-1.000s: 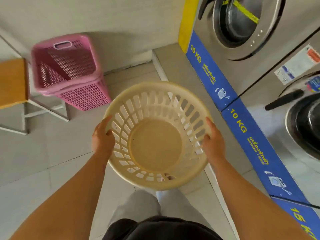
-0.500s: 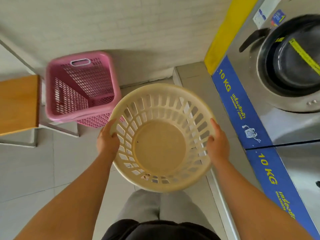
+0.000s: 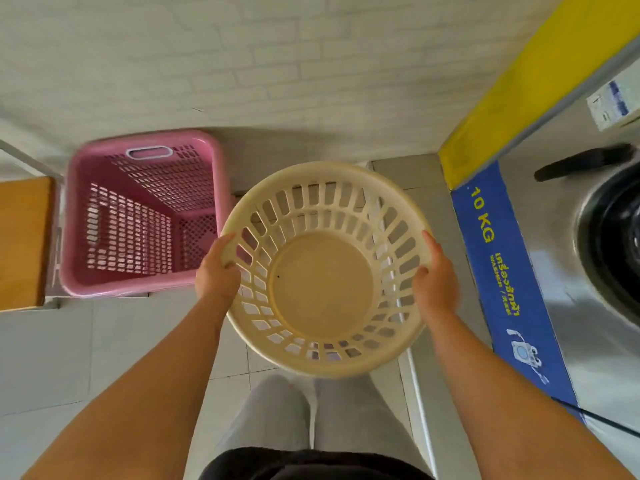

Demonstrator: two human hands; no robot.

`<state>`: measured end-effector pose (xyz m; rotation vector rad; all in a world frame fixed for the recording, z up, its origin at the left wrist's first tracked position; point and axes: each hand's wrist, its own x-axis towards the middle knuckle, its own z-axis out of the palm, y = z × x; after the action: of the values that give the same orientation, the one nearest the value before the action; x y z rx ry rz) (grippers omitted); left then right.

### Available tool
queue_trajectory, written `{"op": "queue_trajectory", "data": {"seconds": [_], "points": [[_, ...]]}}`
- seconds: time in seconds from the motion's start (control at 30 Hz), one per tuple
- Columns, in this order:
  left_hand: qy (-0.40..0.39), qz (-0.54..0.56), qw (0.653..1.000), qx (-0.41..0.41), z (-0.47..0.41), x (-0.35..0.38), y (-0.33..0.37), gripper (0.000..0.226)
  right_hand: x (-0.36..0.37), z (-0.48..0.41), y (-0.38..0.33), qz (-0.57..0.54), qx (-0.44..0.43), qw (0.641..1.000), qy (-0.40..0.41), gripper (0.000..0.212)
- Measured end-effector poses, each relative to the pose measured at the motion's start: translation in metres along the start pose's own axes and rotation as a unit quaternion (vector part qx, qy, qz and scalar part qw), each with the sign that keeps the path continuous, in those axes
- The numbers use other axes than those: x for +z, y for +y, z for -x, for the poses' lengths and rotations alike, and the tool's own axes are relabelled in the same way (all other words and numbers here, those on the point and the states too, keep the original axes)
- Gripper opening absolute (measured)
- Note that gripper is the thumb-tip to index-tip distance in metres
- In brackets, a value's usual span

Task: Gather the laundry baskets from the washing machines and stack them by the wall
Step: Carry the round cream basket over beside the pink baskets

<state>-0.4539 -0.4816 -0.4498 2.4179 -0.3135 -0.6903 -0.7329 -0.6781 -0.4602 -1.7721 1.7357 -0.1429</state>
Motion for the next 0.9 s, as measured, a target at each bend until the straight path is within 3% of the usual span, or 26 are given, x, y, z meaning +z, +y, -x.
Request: {"op": "queue_trajectory", "data": {"seconds": [0.2,0.4,0.63,0.77,0.9], "points": [[0.002,0.023,0.998,-0.063,-0.060,0.046,0.029,0.065,0.029,-0.094,-0.017,0.035,-0.006,0.999,-0.012,0.069],[0.024,0.028,0.997,-0.074,-0.130,0.105,0.028,0.067,0.089,-0.167,-0.013,0.039,-0.020,0.999,0.000,0.067],[0.041,0.038,0.992,-0.110,-0.211,0.170,-0.020,0.072,0.181,-0.230,0.002,0.033,-0.027,0.999,0.002,0.065],[0.019,0.119,0.984,-0.133,-0.244,0.196,-0.052,0.081,0.230,-0.253,0.010,0.020,-0.036,0.999,0.002,0.069],[0.018,0.158,0.977,-0.142,-0.270,0.216,-0.078,0.072,0.267,-0.273,0.016,0.001,-0.060,0.998,-0.002,0.071]]}}
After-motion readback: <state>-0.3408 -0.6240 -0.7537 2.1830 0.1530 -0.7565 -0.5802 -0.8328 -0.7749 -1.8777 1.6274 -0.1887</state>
